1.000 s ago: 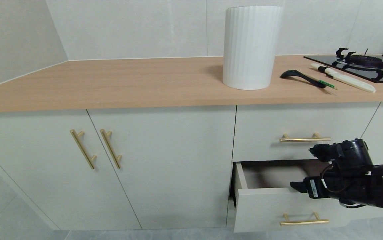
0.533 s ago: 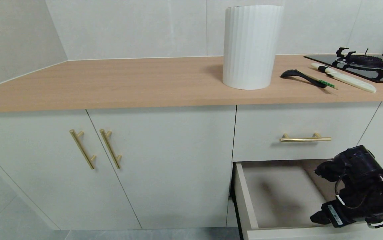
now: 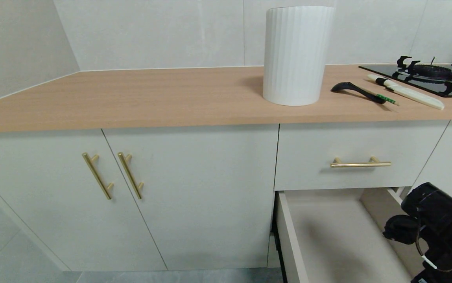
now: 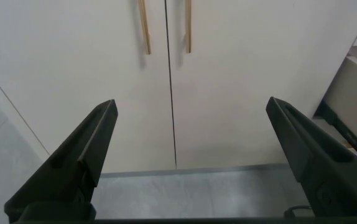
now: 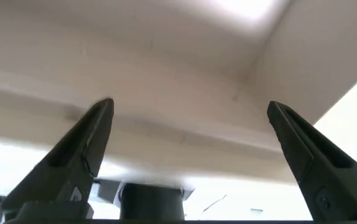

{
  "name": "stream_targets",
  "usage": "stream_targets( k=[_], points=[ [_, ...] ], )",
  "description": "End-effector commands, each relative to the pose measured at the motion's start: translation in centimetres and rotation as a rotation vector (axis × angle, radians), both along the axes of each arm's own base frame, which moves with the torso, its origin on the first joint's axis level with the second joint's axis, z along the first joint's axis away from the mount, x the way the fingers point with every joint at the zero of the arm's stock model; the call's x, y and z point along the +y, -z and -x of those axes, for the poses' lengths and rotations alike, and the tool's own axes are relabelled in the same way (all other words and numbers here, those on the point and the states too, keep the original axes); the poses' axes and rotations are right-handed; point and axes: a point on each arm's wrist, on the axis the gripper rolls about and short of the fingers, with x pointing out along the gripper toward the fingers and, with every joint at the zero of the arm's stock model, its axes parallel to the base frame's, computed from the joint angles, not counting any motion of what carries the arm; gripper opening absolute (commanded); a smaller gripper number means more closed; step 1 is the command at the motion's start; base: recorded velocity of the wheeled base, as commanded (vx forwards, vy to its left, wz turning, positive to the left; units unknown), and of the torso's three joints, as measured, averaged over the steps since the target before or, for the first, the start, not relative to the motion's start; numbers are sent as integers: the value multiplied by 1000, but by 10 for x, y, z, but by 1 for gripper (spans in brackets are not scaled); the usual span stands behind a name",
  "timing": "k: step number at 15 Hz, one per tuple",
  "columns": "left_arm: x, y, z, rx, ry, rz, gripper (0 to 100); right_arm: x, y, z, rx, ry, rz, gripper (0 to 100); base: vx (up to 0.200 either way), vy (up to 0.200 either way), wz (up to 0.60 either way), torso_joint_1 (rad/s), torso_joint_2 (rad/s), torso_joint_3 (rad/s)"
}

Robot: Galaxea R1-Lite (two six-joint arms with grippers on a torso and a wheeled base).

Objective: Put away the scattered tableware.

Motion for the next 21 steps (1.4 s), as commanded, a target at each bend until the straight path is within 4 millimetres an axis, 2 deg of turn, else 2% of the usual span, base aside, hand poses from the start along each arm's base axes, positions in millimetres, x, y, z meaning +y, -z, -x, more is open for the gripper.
stream_targets(
  k=[1, 2, 5, 9, 11, 12, 14, 21],
  points=[
    [0, 0, 0, 1, -1, 0, 100, 2, -3, 0, -22, -9, -7, 100, 0, 0, 0, 0, 0, 0],
    [0, 0, 0, 1, 1, 0, 100, 3, -6, -2, -44, -6, -14, 100, 0, 0, 0, 0, 0, 0],
    [0, 0, 0, 1, -1, 0, 100, 1, -34, 4, -186, 14, -80, 100, 0, 0, 0, 0, 0, 0],
    [0, 0, 0, 1, -1, 0, 100, -6, -91, 29, -459, 80, -237, 100, 0, 0, 0, 0, 0, 0],
    [0, 0, 0, 1, 1, 0, 100, -8, -112, 38, -551, 121, -298, 100, 0, 0, 0, 0, 0, 0],
    [0, 0, 0, -1, 1, 0, 100, -11, -134, 49, -647, 145, -356, 100, 0, 0, 0, 0, 0, 0],
    [0, 0, 0, 1, -1, 0, 100, -12, -162, 51, -742, 207, -438, 100, 0, 0, 0, 0, 0, 0],
    [0, 0, 0, 1, 1, 0, 100, -11, -165, 49, -758, 203, -499, 100, 0, 0, 0, 0, 0, 0]
  ],
)
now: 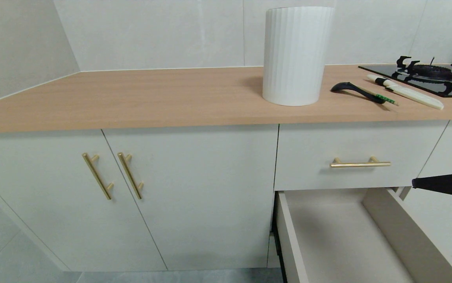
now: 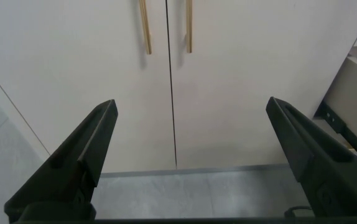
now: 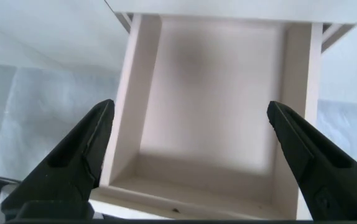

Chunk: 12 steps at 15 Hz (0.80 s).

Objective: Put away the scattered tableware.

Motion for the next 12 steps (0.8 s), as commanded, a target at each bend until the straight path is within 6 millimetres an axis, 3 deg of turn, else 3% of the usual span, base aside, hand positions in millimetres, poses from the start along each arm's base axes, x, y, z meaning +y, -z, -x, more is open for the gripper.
stream_targets(
  k=[1, 4, 7, 12],
  points=[
    [0, 0, 0, 1, 1, 0, 100, -2, 0, 4, -11, -2, -1, 100, 0, 0, 0, 0, 0, 0],
    [0, 0, 0, 1, 1, 0, 100, -3, -2, 10, -28, -9, -8, 100, 0, 0, 0, 4, -58, -59],
    [0, 0, 0, 1, 1, 0, 100, -4, -2, 12, -33, -9, -10, 100, 0, 0, 0, 25, -219, -312],
    [0, 0, 0, 0, -1, 0, 100, -4, -2, 12, -32, -13, -3, 100, 0, 0, 0, 95, -509, -349]
  ],
)
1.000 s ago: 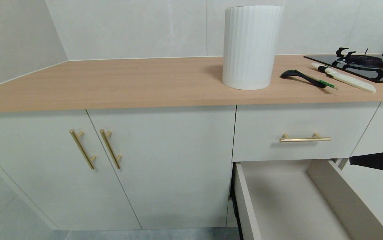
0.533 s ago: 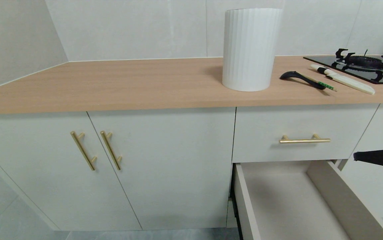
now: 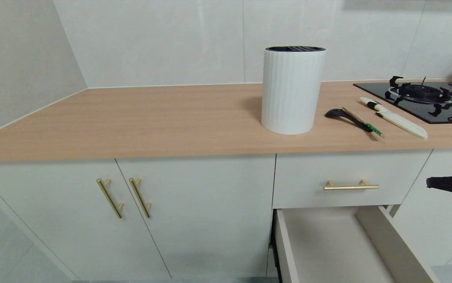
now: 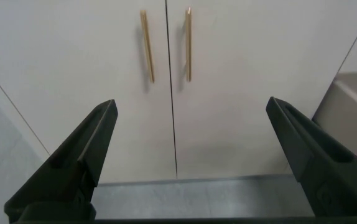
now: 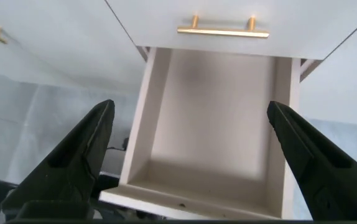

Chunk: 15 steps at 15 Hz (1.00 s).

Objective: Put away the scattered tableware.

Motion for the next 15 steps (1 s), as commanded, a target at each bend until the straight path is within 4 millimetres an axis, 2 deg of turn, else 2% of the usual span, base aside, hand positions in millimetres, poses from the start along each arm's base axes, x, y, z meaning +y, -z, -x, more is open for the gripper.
stream_targets(
  k=[1, 4, 6, 7, 8, 9, 10, 13, 15],
  points=[
    [0, 0, 0, 2, 1, 0, 100, 0, 2, -1, 7, -1, 3, 100, 0, 0, 0, 129, -466, -325],
    [0, 0, 0, 0, 1, 0, 100, 1, 0, -2, 0, -1, 0, 100, 0, 0, 0, 149, -474, -326],
    [0, 0, 0, 2, -1, 0, 100, 4, -6, -12, -37, -7, 1, 100, 0, 0, 0, 83, -264, -171],
    [0, 0, 0, 0, 1, 0, 100, 8, -20, -38, -66, 16, 1, 100, 0, 0, 0, 41, -110, -76],
    [0, 0, 0, 2, -1, 0, 100, 9, -22, -44, -64, 24, 2, 100, 0, 0, 0, 22, -61, -36],
    [0, 0, 0, 2, -1, 0, 100, 16, -28, -76, -39, 42, 13, 100, 0, 0, 0, 0, 0, 0],
    [0, 0, 0, 0, -1, 0, 100, 15, -27, -91, -6, 67, 22, 100, 0, 0, 0, 0, 0, 0],
    [0, 0, 0, 0, 1, 0, 100, 15, -6, -150, 118, 156, 28, 100, 0, 0, 0, 0, 0, 0],
    [0, 0, 0, 2, 1, 0, 100, 13, 14, -179, 173, 225, 77, 100, 0, 0, 0, 0, 0, 0]
  ],
)
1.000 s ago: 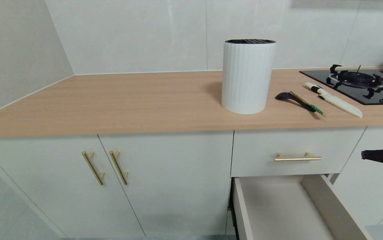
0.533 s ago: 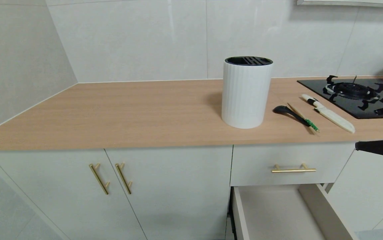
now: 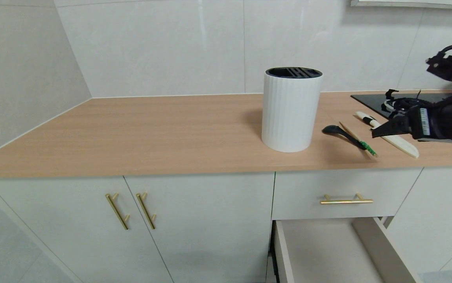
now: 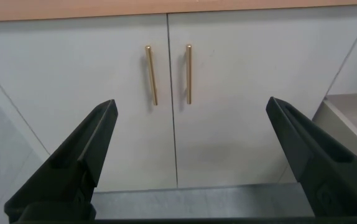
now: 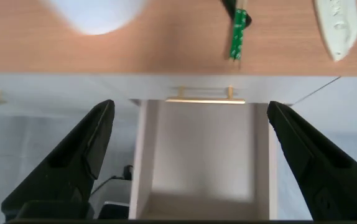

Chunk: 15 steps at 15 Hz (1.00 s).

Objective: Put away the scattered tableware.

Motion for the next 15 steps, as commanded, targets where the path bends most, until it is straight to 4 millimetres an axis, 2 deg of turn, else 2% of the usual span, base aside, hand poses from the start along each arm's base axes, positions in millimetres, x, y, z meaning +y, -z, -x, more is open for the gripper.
stream_targets(
  k=[1, 6, 10, 15],
  points=[
    [0, 0, 0, 2, 1, 0, 100, -3, 43, -65, 135, 103, 64, 100, 0, 0, 0, 0, 0, 0],
    [0, 0, 0, 2, -1, 0, 100, -22, 57, -89, 167, 169, 65, 100, 0, 0, 0, 0, 0, 0],
    [0, 0, 0, 0, 1, 0, 100, -20, 66, -99, 189, 152, 47, 100, 0, 0, 0, 0, 0, 0],
    [0, 0, 0, 2, -1, 0, 100, -18, 68, -103, 174, 134, 30, 100, 0, 0, 0, 0, 0, 0]
  ],
)
